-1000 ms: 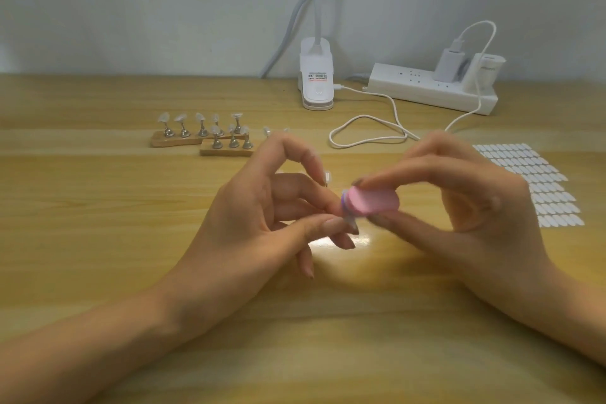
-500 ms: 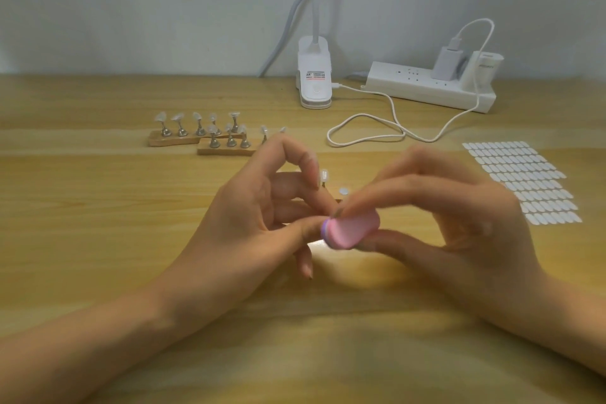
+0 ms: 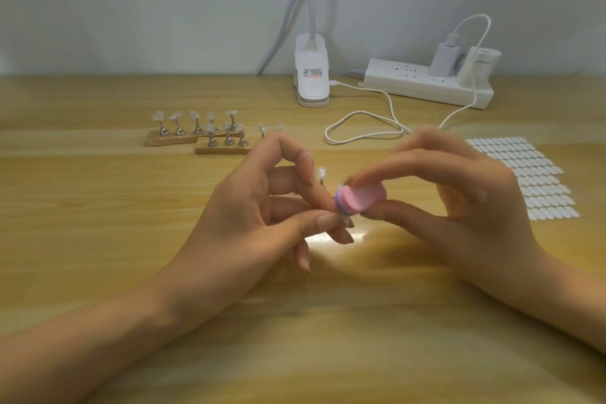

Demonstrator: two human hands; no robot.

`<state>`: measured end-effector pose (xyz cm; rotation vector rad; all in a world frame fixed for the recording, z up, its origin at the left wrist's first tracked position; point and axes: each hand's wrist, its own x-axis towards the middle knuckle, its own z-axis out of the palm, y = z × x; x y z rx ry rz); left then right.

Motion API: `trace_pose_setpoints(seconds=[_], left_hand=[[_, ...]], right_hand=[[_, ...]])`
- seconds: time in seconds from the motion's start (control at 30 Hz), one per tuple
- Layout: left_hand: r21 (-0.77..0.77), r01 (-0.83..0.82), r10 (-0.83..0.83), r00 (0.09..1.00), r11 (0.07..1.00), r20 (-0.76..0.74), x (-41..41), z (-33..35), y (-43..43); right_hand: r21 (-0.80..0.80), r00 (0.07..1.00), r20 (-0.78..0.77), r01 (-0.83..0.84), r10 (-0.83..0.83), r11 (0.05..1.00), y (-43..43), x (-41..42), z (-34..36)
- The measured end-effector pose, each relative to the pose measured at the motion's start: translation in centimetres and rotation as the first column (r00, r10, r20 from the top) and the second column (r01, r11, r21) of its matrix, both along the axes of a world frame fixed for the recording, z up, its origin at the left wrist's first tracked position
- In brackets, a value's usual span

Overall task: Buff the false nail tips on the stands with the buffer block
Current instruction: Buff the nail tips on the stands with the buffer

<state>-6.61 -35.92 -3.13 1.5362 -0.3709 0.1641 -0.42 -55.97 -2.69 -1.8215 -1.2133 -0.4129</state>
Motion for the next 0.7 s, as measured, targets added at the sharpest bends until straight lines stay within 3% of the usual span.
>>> trace_pose_setpoints(seconds=[0.37, 0.7], left_hand=[[0.018, -0.023, 0.023, 1.0, 1.0, -0.003, 0.1, -0.2, 0.1], [0.003, 0.023, -0.023, 1.0, 1.0, 0.014, -0.2, -0.1, 0.0]], right_hand=[[-0.04, 0.998, 0.044, -0.038, 0.04, 0.998, 0.1, 0.1, -0.2], [0.062, 0.997, -0.066, 0.033, -0.028, 0.998, -0.9, 1.6, -0.2]])
